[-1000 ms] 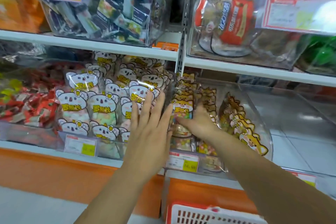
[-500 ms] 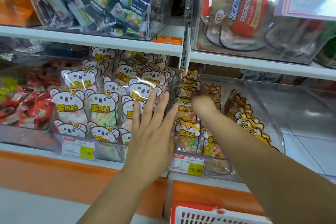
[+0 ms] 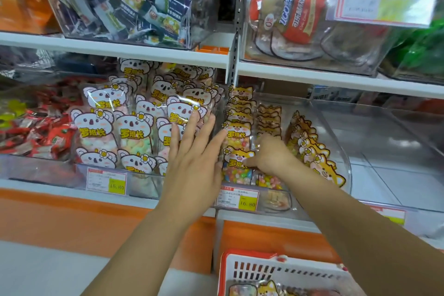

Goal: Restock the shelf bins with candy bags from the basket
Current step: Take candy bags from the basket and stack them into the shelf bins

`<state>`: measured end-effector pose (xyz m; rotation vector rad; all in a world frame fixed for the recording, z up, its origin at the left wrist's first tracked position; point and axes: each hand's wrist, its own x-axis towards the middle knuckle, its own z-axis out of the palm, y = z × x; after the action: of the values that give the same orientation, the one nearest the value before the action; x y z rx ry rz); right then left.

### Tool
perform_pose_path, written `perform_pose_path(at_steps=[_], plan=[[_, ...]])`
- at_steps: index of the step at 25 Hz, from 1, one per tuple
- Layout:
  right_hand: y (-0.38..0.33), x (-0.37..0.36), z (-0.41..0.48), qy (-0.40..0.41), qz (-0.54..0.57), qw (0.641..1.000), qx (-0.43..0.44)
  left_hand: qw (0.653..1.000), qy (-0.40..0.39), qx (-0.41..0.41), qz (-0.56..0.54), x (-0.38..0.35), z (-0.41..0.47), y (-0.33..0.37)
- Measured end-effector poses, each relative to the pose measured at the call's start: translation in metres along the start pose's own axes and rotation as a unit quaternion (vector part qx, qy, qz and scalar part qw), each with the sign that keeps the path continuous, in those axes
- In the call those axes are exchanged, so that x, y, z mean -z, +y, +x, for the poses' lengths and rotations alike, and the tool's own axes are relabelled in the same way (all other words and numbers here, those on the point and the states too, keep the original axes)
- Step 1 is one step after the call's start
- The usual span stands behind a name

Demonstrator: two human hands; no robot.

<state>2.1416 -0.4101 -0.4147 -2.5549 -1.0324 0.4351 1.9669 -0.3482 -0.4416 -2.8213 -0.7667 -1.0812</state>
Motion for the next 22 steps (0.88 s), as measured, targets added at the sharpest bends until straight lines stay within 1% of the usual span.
perform_pose_path(at_steps=[1, 3, 4, 6, 8, 10, 11, 13, 15, 16, 17, 18, 19, 20, 21, 22], plan=[[0.001, -0.001, -0.002, 0.006, 0.062, 0.998, -0.007, 1.000, 0.004, 0.003, -0.009, 0.002, -0.001, 0.002], [0.008, 0.005, -0.011, 0.013, 0.199, 0.980, -0.007, 1.000, 0.015, 0.004, -0.026, 0.009, -0.006, 0.009], [0.014, 0.011, -0.017, 0.023, 0.224, 0.974, 0.001, 0.999, 0.022, 0.002, -0.035, 0.012, -0.010, 0.013], [0.032, 0.020, -0.041, 0.081, 0.228, 0.969, 0.046, 0.998, 0.026, -0.013, -0.056, 0.017, -0.023, 0.029], [0.049, 0.026, -0.081, 0.120, 0.311, 0.939, 0.088, 0.995, -0.002, -0.030, -0.092, 0.015, -0.043, 0.051], [0.074, 0.021, -0.125, 0.100, 0.412, 0.900, 0.098, 0.988, -0.060, -0.053, -0.133, 0.005, -0.070, 0.076], [0.090, 0.015, -0.143, 0.079, 0.426, 0.897, 0.090, 0.982, -0.094, -0.061, -0.153, -0.003, -0.086, 0.088], [0.133, -0.007, -0.173, 0.012, 0.429, 0.902, 0.035, 0.960, -0.199, -0.045, -0.194, -0.015, -0.120, 0.112], [0.183, -0.039, -0.193, -0.088, 0.445, 0.890, -0.049, 0.923, -0.312, 0.006, -0.225, -0.031, -0.152, 0.131], [0.211, -0.062, -0.197, -0.117, 0.414, 0.899, -0.082, 0.904, -0.361, 0.032, -0.227, -0.042, -0.166, 0.138], [0.237, -0.083, -0.199, -0.146, 0.349, 0.918, -0.116, 0.884, -0.401, 0.059, -0.232, -0.054, -0.179, 0.143], [0.261, -0.103, -0.201, -0.184, 0.305, 0.920, -0.166, 0.866, -0.430, 0.088, -0.238, -0.066, -0.192, 0.146], [0.281, -0.123, -0.201, -0.234, 0.313, 0.898, -0.200, 0.852, -0.449, 0.118, -0.241, -0.078, -0.202, 0.148], [0.296, -0.139, -0.199, -0.279, 0.329, 0.878, -0.206, 0.842, -0.462, 0.145, -0.239, -0.089, -0.210, 0.148], [0.297, -0.148, -0.196, -0.253, 0.293, 0.904, -0.182, 0.835, -0.470, 0.169, -0.231, -0.098, -0.217, 0.148], [0.291, -0.159, -0.193, -0.242, 0.261, 0.923, -0.147, 0.832, -0.474, 0.188, -0.218, -0.105, -0.223, 0.147]])
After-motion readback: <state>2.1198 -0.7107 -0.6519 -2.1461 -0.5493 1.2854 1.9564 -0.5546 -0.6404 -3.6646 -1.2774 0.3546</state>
